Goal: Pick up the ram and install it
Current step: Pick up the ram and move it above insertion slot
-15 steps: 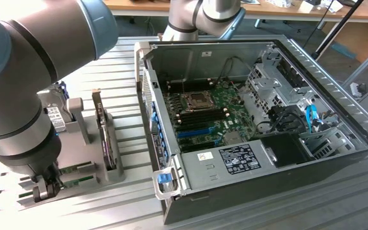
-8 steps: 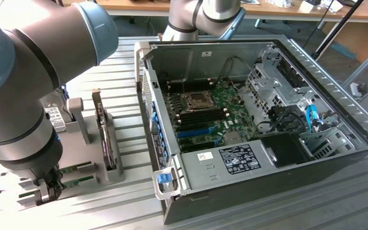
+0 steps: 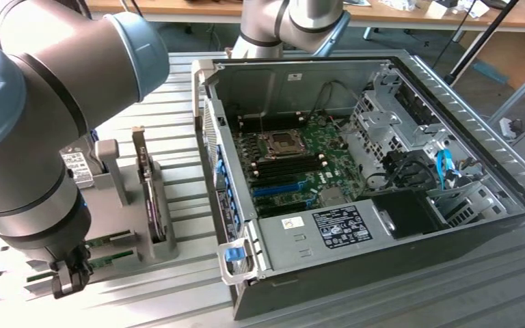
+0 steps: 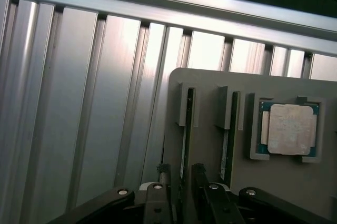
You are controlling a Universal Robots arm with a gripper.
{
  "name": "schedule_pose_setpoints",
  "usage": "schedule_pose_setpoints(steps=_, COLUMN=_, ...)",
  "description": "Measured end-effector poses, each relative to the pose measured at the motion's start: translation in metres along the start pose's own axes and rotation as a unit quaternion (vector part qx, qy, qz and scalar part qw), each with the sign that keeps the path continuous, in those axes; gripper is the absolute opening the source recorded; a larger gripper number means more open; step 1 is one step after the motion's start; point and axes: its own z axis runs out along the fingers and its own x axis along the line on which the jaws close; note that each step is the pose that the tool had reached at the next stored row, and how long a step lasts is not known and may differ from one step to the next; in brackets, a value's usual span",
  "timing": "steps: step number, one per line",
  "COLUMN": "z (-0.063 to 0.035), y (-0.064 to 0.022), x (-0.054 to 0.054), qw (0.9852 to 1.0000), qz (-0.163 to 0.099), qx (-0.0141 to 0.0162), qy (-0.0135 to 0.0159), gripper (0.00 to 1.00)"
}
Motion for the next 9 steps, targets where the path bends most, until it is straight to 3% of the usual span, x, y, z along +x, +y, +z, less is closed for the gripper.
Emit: schedule_pose_setpoints(steps=9, z=0.003, y=-0.0001, x=0.0001, qw=1.0, qz=0.0, qx=0.0002, qy=-0.0005, gripper=0.3)
